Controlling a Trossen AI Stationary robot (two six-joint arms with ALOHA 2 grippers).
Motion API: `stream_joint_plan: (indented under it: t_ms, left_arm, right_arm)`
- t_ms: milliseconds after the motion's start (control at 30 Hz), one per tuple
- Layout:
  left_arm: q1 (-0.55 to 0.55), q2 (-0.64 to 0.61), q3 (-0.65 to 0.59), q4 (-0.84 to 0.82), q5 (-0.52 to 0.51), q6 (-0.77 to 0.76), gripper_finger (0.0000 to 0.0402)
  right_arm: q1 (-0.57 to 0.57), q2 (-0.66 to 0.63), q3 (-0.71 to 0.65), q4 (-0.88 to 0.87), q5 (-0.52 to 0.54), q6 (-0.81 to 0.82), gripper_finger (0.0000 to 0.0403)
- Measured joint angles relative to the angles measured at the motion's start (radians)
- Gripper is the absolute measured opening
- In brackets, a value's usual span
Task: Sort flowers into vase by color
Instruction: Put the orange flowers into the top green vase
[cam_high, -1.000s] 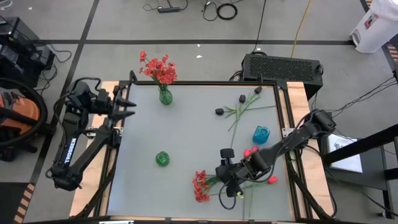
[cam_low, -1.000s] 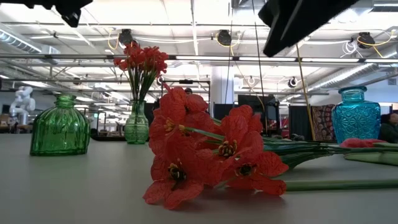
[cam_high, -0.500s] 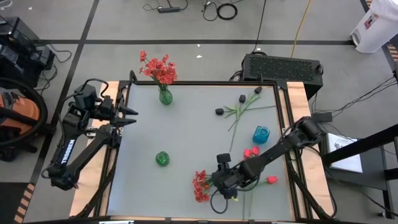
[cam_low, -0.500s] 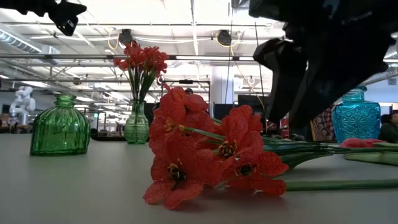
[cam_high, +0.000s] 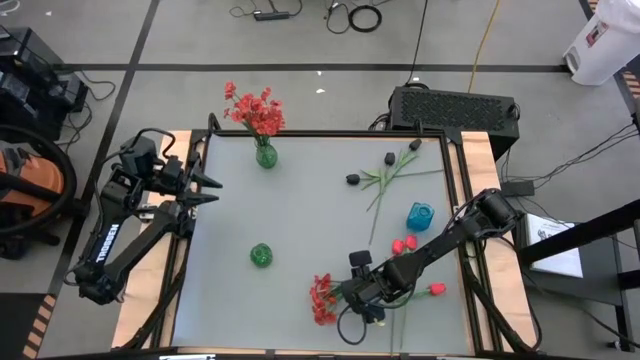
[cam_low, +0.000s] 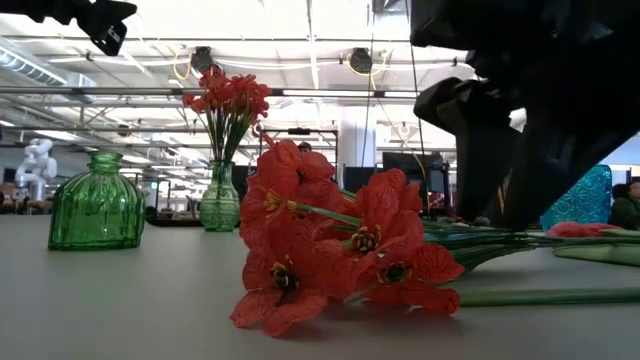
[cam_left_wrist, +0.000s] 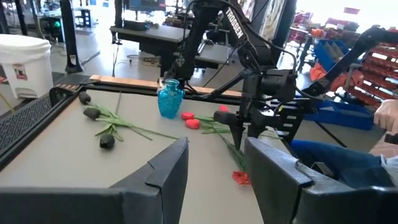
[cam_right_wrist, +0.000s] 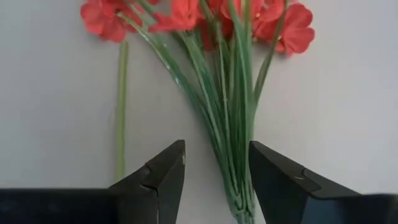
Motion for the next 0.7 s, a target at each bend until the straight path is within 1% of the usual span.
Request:
stream_joint_plan:
  t_ms: [300,700]
  left_arm:
    - [0.000,0.000,0.000,0.000,0.000,0.000,0.0164]
    - [0.000,0.000,0.000,0.000,0.000,0.000,0.0164]
  right_arm:
    - [-0.021,0.011,-0.003,-0.008,0.004,-0.007,0.0169]
    - [-0.027,0.011,-0.073,0.015,-0.002,0.050,0.0169]
